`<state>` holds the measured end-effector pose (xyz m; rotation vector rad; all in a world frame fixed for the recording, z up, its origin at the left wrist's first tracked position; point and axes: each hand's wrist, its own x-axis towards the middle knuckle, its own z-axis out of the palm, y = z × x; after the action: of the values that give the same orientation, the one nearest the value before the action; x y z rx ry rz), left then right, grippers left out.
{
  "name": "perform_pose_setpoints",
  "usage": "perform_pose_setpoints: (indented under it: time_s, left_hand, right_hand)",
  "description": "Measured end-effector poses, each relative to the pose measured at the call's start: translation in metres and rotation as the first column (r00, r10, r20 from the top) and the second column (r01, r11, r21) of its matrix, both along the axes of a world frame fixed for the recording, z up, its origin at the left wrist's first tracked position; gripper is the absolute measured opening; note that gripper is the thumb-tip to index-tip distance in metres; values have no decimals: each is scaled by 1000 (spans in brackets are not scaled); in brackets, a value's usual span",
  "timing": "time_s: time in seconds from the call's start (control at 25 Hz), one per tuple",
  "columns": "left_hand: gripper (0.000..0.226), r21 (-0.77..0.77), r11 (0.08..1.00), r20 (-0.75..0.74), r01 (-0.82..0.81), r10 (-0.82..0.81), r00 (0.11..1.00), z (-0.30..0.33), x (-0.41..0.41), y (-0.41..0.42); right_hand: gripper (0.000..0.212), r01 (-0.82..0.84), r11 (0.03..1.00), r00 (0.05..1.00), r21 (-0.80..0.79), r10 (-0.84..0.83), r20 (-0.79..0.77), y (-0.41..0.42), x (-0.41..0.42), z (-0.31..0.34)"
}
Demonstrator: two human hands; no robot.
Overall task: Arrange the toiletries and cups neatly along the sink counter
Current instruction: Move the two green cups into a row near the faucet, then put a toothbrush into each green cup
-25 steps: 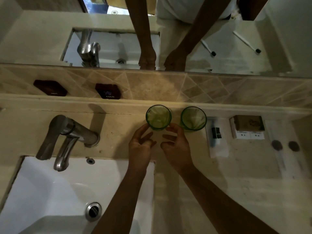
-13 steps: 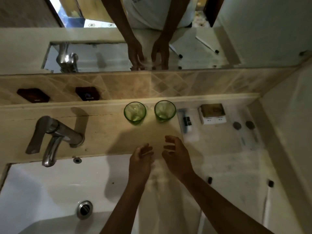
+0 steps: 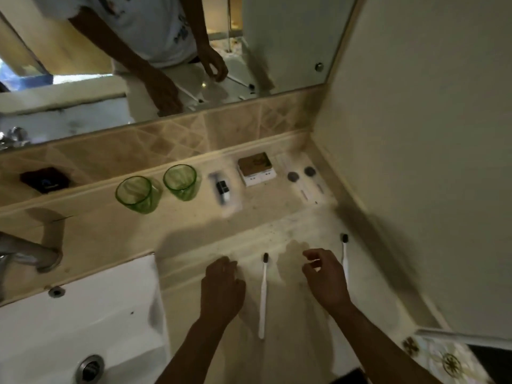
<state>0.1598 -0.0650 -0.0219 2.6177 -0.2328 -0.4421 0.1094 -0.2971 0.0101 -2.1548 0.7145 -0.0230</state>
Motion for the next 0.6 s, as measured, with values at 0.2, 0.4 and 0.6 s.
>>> perform_pose_setpoints:
  time_s: [0.2, 0.4, 0.6]
  left_hand:
    - [65, 200, 976, -13, 88, -87, 996, -6, -16, -8]
    - [69, 226, 973, -102, 54, -32, 994, 6, -20, -23]
    - [76, 213, 977, -180, 15, 24, 983, 16, -21, -31]
  right_hand:
    - [27, 85, 981, 994, -176, -97, -58, -53, -28, -10]
    - [38, 99, 992, 979, -79, -111, -171, -86, -33, -19]
    - [32, 38, 993, 985, -115, -57, -166, -94, -26, -21]
